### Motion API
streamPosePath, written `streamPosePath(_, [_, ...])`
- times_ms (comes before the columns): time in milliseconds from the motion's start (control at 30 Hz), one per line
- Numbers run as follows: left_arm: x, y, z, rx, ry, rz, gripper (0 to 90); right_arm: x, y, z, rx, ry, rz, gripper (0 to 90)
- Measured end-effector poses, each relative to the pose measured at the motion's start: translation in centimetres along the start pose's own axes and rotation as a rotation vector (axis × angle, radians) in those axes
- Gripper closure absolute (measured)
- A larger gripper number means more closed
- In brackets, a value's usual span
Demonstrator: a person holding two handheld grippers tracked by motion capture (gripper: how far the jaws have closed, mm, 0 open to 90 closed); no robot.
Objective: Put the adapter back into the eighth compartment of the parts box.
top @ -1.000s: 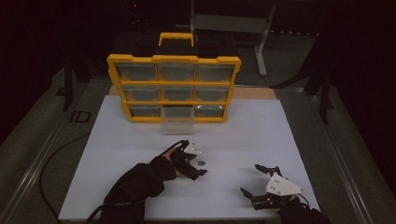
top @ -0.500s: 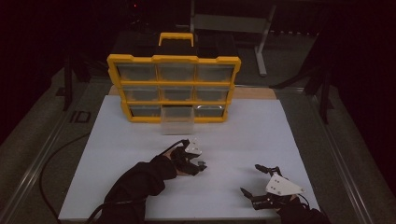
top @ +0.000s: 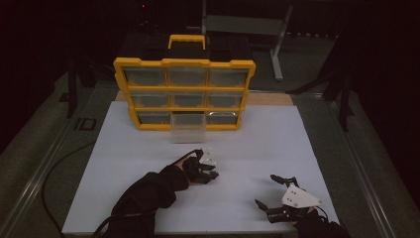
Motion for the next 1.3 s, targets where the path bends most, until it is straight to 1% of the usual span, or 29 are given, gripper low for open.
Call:
streamPosePath(133, [-0.1, 0.1, -0.1, 0.013, 0.0, 0.002, 67.5, 0.0, 0.0, 0.0, -0.001, 0.0, -0.001, 8.4])
streamPosePath(233, [-0.1, 0.0, -0.2, 0.02, -0.001, 0.011, 69.0, 0.0, 0.0, 0.0, -0.001, -0.001, -0.001, 8.4])
streamPosePath(367, [-0.2, 0.1, -0.2, 0.029, -0.005, 0.013, 74.5, 0.0, 0.0, 0.0, -0.001, 0.0, -0.001, 8.4])
streamPosePath(500, [-0.2, 0.0, -0.1, 0.035, -0.005, 0.012, 75.2, 0.0, 0.0, 0.0, -0.001, 0.0, 0.001, 8.4])
streamPosePath(533, [-0.2, 0.0, -0.1, 0.042, -0.007, 0.008, 75.3, 0.0, 0.0, 0.0, -0.001, 0.0, 0.001, 8.4])
streamPosePath(567, [-0.2, 0.0, -0.1, 0.041, -0.007, 0.001, 75.6, 0.0, 0.0, 0.0, -0.001, 0.001, 0.0, 8.4])
streamPosePath(667, [-0.3, -0.1, 0.1, 0.043, -0.006, 0.004, 75.6, 0.0, 0.0, 0.0, 0.0, 0.0, -0.005, 8.4])
streamPosePath(733, [-0.4, -0.2, 0.3, 0.052, -0.001, 0.011, 75.6, 0.0, 0.0, 0.0, 0.0, 0.0, -0.004, 8.4])
streamPosePath(800, [-0.5, -0.3, 0.5, 0.054, 0.004, 0.009, 75.6, 0.0, 0.0, 0.0, -0.001, 0.0, -0.001, 8.4])
streamPosePath(833, [-0.5, -0.3, 0.6, 0.06, 0.002, 0.005, 75.6, 0.0, 0.0, 0.0, 0.001, 0.0, -0.004, 8.4])
streamPosePath(867, [-0.6, -0.3, 0.7, 0.057, 0.001, 0.001, 75.6, 0.0, 0.0, 0.0, 0.0, 0.0, -0.005, 8.4])
streamPosePath(933, [-0.7, -0.3, 1.0, 0.071, 0.0, -0.005, 75.6, 0.0, 0.0, 0.0, 0.001, 0.0, -0.005, 8.4])
streamPosePath(1067, [-0.9, -0.4, 1.5, 0.077, 0.002, -0.009, 75.6, 0.0, 0.0, 0.0, 0.001, 0.001, -0.002, 8.4])
streamPosePath(1167, [-1.1, -0.4, 1.8, 0.09, -0.001, -0.012, 75.6, 0.0, 0.0, 0.0, 0.001, 0.001, -0.005, 8.4])
streamPosePath(1300, [-1.3, -0.4, 2.2, 0.1, -0.002, -0.031, 75.6, 0.0, 0.0, 0.0, 0.0, 0.001, -0.006, 8.4])
Point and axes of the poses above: each handheld gripper's, and its own axes: z roughly backward along the jaws, x roughly out of its underside, y roughly to its right, the point moved 2 cm from there along -z, roughly forward along the jaws, and after that the axes turned 14 degrees about -x, right-handed, at the moved point
